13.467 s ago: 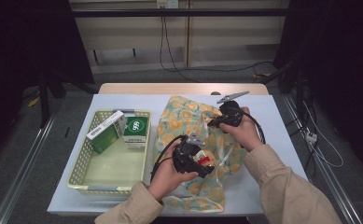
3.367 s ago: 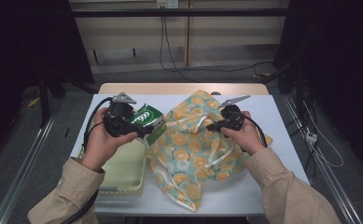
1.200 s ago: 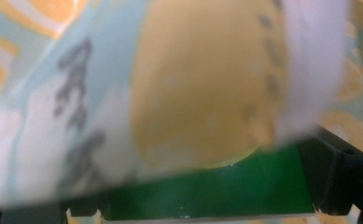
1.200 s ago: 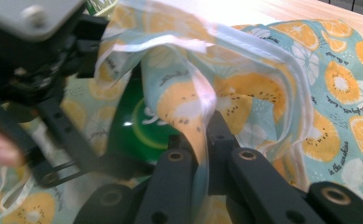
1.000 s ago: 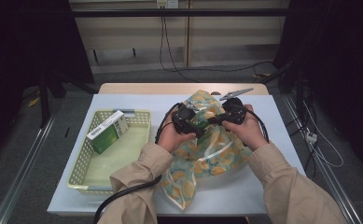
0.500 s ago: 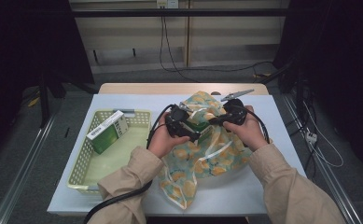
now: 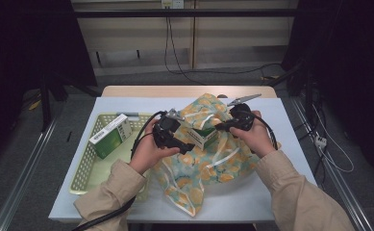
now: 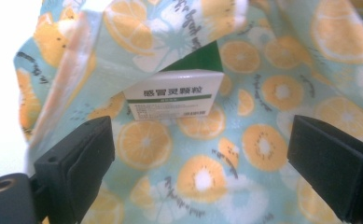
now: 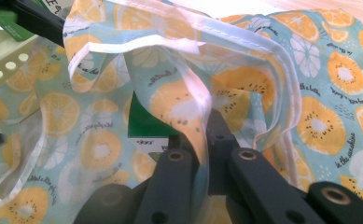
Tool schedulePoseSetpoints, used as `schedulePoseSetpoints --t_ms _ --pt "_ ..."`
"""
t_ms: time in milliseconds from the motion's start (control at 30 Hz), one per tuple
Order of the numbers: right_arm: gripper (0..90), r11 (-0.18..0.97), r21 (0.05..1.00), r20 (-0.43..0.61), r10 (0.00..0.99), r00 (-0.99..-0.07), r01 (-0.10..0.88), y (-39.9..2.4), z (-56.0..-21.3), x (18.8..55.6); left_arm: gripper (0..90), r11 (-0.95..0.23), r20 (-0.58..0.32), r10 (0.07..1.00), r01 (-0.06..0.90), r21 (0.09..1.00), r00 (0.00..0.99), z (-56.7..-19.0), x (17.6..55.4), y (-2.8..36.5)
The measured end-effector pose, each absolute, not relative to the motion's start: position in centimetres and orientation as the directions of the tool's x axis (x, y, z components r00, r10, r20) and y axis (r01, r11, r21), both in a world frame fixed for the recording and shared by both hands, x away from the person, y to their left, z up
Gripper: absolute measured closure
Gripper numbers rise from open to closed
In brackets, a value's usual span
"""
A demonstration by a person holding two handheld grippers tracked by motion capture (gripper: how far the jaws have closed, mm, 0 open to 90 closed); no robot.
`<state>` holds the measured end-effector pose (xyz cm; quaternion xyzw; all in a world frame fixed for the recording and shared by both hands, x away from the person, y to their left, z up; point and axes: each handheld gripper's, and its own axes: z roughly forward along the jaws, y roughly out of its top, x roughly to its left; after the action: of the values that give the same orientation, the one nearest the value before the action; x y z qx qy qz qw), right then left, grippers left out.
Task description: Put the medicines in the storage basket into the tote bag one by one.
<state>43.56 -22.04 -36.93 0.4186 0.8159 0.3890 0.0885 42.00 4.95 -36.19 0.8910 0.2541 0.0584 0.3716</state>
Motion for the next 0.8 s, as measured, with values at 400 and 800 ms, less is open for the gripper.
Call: schedulePoseSetpoints --t_ms 400,800 --pt "89.0 0.347 0.707 0.183 0.752 -0.633 0.617 -22.1 -37.0 43.5 6.1 -0.563 -0.098 0.521 0.427 0.708 0.848 -34.8 41.8 9.4" --pt "88.9 0.348 0.705 0.181 0.754 -0.631 0.618 -22.5 -37.0 43.4 6.1 -0.542 -0.063 0.573 0.436 0.718 0.817 -34.0 42.5 13.5"
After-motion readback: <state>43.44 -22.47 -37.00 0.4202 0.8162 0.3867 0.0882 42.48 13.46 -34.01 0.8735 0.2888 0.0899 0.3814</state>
